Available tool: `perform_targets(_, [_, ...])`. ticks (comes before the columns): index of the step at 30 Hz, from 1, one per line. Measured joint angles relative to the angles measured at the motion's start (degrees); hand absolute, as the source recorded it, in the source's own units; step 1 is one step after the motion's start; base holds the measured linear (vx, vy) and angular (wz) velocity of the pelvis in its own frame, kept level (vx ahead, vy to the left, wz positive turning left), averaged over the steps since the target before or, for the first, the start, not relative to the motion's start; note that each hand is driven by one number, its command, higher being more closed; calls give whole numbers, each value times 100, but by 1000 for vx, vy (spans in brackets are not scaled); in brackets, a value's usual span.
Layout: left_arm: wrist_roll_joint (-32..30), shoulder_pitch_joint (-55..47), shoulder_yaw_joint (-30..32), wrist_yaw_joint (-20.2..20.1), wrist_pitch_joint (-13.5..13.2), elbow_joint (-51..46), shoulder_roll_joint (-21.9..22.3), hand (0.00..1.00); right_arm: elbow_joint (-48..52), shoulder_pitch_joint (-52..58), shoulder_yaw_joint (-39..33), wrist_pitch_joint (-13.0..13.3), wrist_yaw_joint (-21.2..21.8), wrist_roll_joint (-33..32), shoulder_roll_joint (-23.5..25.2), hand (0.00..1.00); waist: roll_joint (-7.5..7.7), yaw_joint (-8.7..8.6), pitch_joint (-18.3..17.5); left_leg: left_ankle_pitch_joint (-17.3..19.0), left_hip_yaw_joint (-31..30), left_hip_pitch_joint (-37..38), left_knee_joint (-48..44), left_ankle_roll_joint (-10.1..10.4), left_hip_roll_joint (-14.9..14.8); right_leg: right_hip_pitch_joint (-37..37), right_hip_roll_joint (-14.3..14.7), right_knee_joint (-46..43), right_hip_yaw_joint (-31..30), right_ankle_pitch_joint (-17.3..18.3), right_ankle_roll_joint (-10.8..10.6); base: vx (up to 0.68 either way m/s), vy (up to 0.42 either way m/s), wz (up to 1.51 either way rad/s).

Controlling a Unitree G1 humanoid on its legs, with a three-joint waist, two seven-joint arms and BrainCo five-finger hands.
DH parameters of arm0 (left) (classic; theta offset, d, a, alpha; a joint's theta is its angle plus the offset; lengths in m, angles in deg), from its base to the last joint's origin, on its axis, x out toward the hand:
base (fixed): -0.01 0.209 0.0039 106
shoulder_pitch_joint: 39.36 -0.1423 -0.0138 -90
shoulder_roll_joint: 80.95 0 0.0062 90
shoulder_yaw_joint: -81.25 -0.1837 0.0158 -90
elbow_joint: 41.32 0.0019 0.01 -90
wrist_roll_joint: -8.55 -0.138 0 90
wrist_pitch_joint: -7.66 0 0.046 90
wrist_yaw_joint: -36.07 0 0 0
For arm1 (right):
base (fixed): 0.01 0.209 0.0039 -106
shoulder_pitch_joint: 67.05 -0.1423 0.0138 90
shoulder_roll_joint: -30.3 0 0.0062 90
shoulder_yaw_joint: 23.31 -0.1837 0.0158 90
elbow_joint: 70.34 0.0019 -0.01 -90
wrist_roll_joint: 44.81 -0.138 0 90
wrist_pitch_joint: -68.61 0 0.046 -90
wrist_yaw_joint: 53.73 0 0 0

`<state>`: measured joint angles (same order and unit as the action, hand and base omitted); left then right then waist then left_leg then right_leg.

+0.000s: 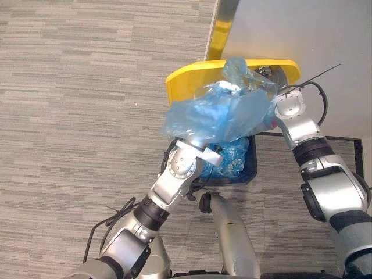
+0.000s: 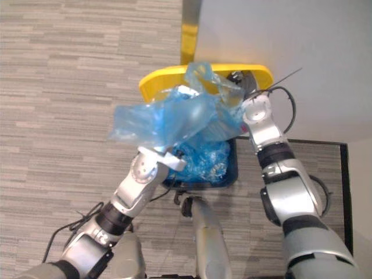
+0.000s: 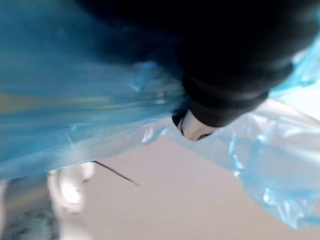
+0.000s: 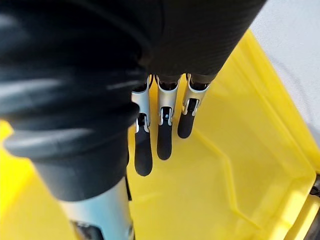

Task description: Gather rubbish on tea table into small bin, then transfer packed bag to large trash can.

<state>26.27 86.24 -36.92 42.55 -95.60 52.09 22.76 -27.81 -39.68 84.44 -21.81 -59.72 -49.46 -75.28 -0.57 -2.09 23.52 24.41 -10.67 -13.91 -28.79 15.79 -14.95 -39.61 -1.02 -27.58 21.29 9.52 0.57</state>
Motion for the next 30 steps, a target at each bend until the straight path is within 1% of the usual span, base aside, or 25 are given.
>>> perform_targets(1, [-30,134,9,1,6,286,-1,100,181,-5,62,1,30,0,-54,0,-4,-27,5,140,120,-122,-359,-146,123,-66,-2,3,-12,-51,-8,-94,-4,-28])
perform_targets(2, [-94,294,7,1,42,621,-1,100,233,-39,67,2,34,-2,-74,0,-2,-74,33,195,233,-207,-387,-243,138,-104,-1,-21,-29,-74,-2,-131,-13,-17])
perform_targets(3, [-192,460,9,2,125,993,-1,100,281,-138,126,2,40,-2,-139,0,-30,-118,76,301,229,-145,-174,-227,74,-159,2,-66,-37,-97,-30,-105,-22,-3])
perform_targets(4, [-258,583,12,1,189,1253,-33,100,380,-208,186,4,42,-8,-215,0,24,-161,184,372,264,-76,29,-174,76,-192,-13,-61,-62,-112,-55,-80,-29,0])
perform_targets(5, [-311,605,12,2,209,1354,-36,100,408,-228,190,17,42,-9,-243,0,31,-172,211,349,254,-82,69,-174,75,-194,0,-13,-66,-124,-73,-91,-52,2])
perform_targets(7, [-498,701,33,16,306,2066,-71,100,412,-393,297,22,41,-30,-258,0,47,-186,230,287,214,-115,106,-185,132,-272,33,137,-52,-155,-125,-72,-56,0])
perform_targets(8, [-534,726,32,25,315,2127,-79,100,419,-406,301,25,42,-30,-259,0,54,-187,236,291,213,-136,56,-188,142,-275,35,140,-52,-155,-125,-18,-35,-11])
perform_targets(9, [-666,896,32,71,414,2469,-127,100,499,-449,313,49,42,-30,-259,0,85,-186,266,294,217,-289,-268,-215,199,-321,45,164,-43,-164,-143,-28,-29,-15])
perform_targets(10, [-705,991,33,87,443,2636,-147,100,573,-461,313,50,42,-31,-260,0,75,-202,299,295,245,-358,-300,-250,215,-334,57,173,-32,-176,-197,-49,-70,-9])
perform_targets(11, [-806,1184,61,102,492,2909,-183,100,677,-552,321,63,34,-32,-264,0,8,-216,403,436,209,-344,-80,-325,80,-455,80,-64,-44,-239,-312,-45,-68,43])
perform_targets(12, [-915,1279,95,97,508,3089,-217,100,688,-605,328,107,-21,-32,-273,0,196,-409,499,338,204,-369,-37,-115,152,-640,108,-450,-899,-262,94,-6,-106,53])
perform_targets(13, [-946,1287,145,103,512,3124,-222,100,685,-671,344,125,-33,-33,-263,0,222,-443,534,306,189,-412,-74,6,200,-653,130,-372,-877,-230,169,27,-86,21])
perform_targets(14, [-1041,1294,262,118,528,3273,-235,100,694,-730,354,154,-43,-32,-209,0,220,-336,540,320,208,-435,-284,45,178,-660,215,-98,-750,-358,103,40,-63,-24])
perform_targets(15, [-1157,1432,275,114,577,3555,-263,100,741,-730,385,186,-44,-32,-206,0,196,-350,559,373,256,-403,-368,-53,229,-660,227,23,-655,-460,103,20,-7,-23])
perform_targets(16, [-1203,1482,276,113,615,3642,-261,100,747,-730,390,186,-53,-33,-201,0,196,-389,564,394,260,-394,-348,-94,240,-661,221,49,-626,-478,116,9,16,11])
perform_targets(17, [-1329,1569,260,114,644,3802,-239,100,757,-731,397,186,-100,-34,-208,0,197,-406,564,434,269,-381,-288,-160,229,-665,219,114,-565,-536,192,-14,-5,18])
perform_targets(18, [-1474,1582,254,116,647,3867,-228,100,798,-731,395,186,-147,-35,-208,0,197,-403,564,482,297,-394,-234,-93,206,-685,219,154,-548,-579,208,-24,-13,10])
perform_targets(20, [-1693,1591,265,117,665,4031,-205,100,896,-725,396,189,-162,-38,-197,0,200,-366,566,489,385,-472,-247,-79,198,-693,217,277,-570,-670,192,-75,-17,-2])
perform_targets(21, [-1862,1589,276,128,700,4149,-194,0,1072,-698,396,191,-170,-45,-195,0,202,-354,565,488,441,-528,-217,-106,168,-701,209,361,-574,-731,111,-97,-20,-2])
perform_targets(22, [-1943,1589,277,134,728,4207,-192,0,1166,-687,397,202,-170,-49,-191,0,206,-351,562,477,483,-554,-194,-120,139,-705,211,412,-565,-760,67,-105,-50,5])
perform_targets(24, [-2397,1590,317,233,873,4339,-150,0,1544,-629,397,276,-195,-67,-189,0,211,-355,560,452,582,-609,-114,-76,63,-735,215,559,-531,-790,28,-66,-62,6])
perform_targets(27, [-2916,1708,595,243,1035,4695,17,0,2000,-454,397,336,-199,-222,-40,0,226,-374,552,501,787,-566,-691,-39,11,-767,222,545,-288,-802,44,-20,-18,-16])
perform_targets(28, [-3130,1818,656,250,1124,4797,94,0,2115,-393,397,379,-208,-223,-20,0,251,-419,538,614,968,-522,-566,-89,-32,-853,209,463,-298,-837,110,-21,16,-13])
perform_targets(29, [-3388,1882,682,255,1183,4844,149,0,2169,-355,397,397,-222,-223,11,0,291,-425,529,715,1028,-509,-465,-80,-45,-911,207,431,-312,-843,116,-29,7,-5])
perform_targets(30, [-3508,1894,697,256,1219,4859,172,0,2173,-340,409,397,-224,-222,45,0,332,-421,540,716,1087,-493,-442,-84,-43,-911,206,429,-330,-852,117,-27,-19,-10])
